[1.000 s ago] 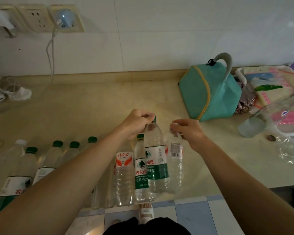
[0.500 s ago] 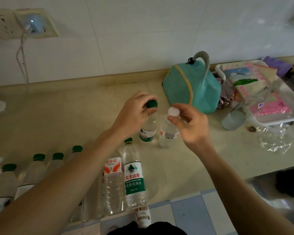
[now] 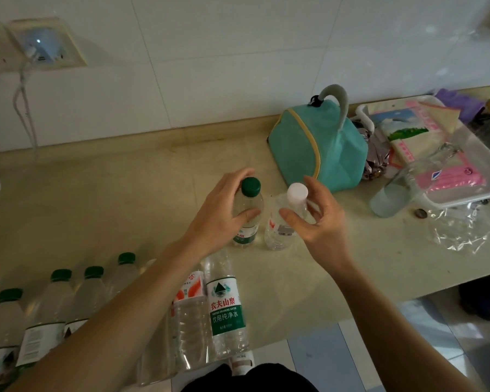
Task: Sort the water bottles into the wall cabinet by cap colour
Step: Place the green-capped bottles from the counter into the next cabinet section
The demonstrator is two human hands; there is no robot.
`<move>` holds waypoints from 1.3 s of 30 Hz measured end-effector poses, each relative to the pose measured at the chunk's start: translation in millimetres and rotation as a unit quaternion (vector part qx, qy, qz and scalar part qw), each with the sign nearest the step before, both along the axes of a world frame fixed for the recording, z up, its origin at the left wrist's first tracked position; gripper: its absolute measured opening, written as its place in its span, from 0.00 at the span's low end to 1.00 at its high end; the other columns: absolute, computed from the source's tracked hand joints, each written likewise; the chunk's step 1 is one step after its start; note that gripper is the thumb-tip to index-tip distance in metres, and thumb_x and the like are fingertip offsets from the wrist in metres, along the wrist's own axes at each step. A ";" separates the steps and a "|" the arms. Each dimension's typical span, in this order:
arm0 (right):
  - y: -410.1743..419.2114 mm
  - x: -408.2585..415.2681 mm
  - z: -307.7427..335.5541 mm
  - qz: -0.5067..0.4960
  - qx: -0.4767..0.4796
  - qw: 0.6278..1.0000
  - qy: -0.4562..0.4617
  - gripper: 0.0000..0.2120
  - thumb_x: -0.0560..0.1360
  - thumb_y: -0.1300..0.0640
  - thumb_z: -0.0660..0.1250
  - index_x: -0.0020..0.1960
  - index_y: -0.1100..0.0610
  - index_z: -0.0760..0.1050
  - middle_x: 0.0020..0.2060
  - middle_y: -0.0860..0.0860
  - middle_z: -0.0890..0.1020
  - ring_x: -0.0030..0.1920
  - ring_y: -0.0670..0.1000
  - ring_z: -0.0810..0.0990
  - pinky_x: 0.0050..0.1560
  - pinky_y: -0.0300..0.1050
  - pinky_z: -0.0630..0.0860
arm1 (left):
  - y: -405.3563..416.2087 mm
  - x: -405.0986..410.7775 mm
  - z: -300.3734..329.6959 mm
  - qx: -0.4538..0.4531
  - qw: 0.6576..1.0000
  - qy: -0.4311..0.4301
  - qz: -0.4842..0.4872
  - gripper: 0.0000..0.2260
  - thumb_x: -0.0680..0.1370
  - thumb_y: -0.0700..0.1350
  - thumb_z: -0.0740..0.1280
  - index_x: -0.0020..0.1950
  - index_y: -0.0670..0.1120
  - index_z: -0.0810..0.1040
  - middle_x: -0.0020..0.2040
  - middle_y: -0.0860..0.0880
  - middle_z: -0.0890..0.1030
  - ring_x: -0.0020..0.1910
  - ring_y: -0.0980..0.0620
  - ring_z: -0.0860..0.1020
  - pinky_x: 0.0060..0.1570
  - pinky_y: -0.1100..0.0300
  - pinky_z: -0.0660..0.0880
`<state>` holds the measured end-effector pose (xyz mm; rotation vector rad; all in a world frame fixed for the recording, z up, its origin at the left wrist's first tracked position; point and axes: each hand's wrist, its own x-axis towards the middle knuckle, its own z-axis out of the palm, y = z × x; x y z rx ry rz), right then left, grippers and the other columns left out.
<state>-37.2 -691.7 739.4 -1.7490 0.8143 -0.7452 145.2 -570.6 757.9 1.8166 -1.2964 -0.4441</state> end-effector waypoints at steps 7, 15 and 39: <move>-0.1 -7.7 -49.4 0.045 0.110 0.990 0.071 0.34 0.70 0.62 0.79 0.69 0.45 0.69 0.59 0.37 0.79 0.59 0.31 0.77 0.53 0.27 0.75 | 5.5 -14.8 -53.7 0.074 0.985 0.118 0.103 0.38 0.68 0.51 0.81 0.72 0.56 0.63 0.65 0.57 0.75 0.63 0.57 0.75 0.66 0.53 0.74; -6.3 3.6 -64.7 0.018 0.116 0.988 0.098 0.32 0.68 0.60 0.80 0.62 0.39 0.70 0.53 0.30 0.79 0.55 0.28 0.76 0.47 0.22 0.73 | -5.7 -15.2 -68.6 0.083 0.978 0.149 0.122 0.35 0.69 0.51 0.80 0.70 0.52 0.66 0.60 0.54 0.80 0.57 0.55 0.79 0.51 0.66 0.75; 107.4 45.9 228.3 -0.027 -0.090 0.985 -0.143 0.24 0.62 0.45 0.80 0.56 0.47 0.81 0.49 0.39 0.86 0.51 0.42 0.85 0.55 0.49 0.81 | 109.6 43.9 220.9 -0.265 0.958 0.036 0.103 0.29 0.69 0.49 0.80 0.66 0.51 0.71 0.58 0.57 0.80 0.55 0.61 0.80 0.52 0.69 0.78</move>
